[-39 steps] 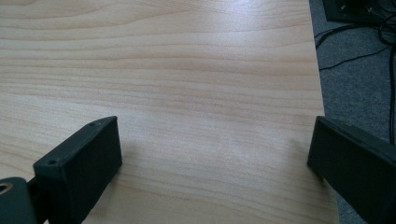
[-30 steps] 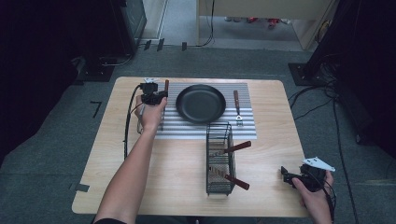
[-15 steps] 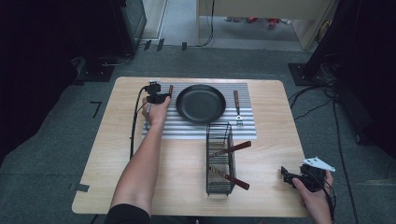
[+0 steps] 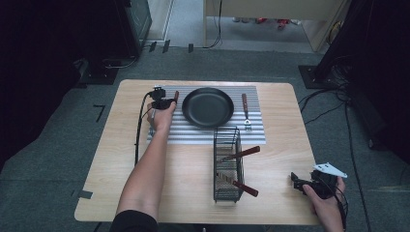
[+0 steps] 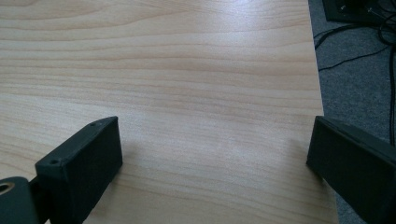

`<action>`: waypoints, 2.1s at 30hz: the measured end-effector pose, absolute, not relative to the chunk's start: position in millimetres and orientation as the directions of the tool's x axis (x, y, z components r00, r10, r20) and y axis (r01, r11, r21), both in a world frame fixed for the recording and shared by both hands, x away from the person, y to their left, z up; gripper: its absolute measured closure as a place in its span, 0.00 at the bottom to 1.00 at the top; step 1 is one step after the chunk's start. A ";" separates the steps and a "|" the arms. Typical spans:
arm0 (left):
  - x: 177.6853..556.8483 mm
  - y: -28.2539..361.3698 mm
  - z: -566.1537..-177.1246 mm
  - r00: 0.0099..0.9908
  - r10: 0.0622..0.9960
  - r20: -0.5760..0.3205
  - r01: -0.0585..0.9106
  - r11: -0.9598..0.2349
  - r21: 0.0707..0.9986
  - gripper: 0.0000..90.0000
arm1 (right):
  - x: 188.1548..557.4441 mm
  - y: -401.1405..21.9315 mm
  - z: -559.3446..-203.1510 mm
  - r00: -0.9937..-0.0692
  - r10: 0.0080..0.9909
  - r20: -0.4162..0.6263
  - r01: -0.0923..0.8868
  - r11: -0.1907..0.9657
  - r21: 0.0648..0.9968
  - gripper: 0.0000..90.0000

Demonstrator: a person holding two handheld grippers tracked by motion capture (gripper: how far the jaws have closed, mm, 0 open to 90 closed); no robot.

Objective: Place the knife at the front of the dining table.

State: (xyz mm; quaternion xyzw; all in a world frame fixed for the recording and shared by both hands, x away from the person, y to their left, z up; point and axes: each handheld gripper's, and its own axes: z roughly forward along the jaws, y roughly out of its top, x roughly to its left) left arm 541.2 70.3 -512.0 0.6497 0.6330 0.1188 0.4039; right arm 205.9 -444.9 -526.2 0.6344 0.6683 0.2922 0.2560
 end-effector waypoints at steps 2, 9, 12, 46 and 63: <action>541.4 72.1 -512.5 0.171 0.916 -0.363 0.729 0.131 0.672 0.90 | 206.0 -444.9 -526.2 -0.064 0.998 0.029 0.699 0.024 0.715 0.03; 540.4 76.1 -511.5 0.174 0.912 -0.371 0.735 0.130 0.665 0.80 | 205.9 -445.1 -526.2 -0.064 0.997 0.030 0.698 0.023 0.716 0.03; 539.0 76.6 -507.9 0.162 0.928 -0.336 0.744 0.109 0.659 0.77 | 206.0 -445.0 -526.2 -0.064 0.997 0.031 0.698 0.023 0.716 0.03; 529.0 87.7 -500.5 0.203 0.916 -0.345 0.753 0.079 0.653 0.91 | 206.0 -444.7 -526.2 -0.064 0.998 0.029 0.699 0.024 0.714 0.03; 531.5 69.2 -504.9 0.195 0.950 -0.244 0.740 0.021 0.672 0.87 | 206.0 -444.8 -526.2 -0.064 0.998 0.028 0.699 0.025 0.715 0.03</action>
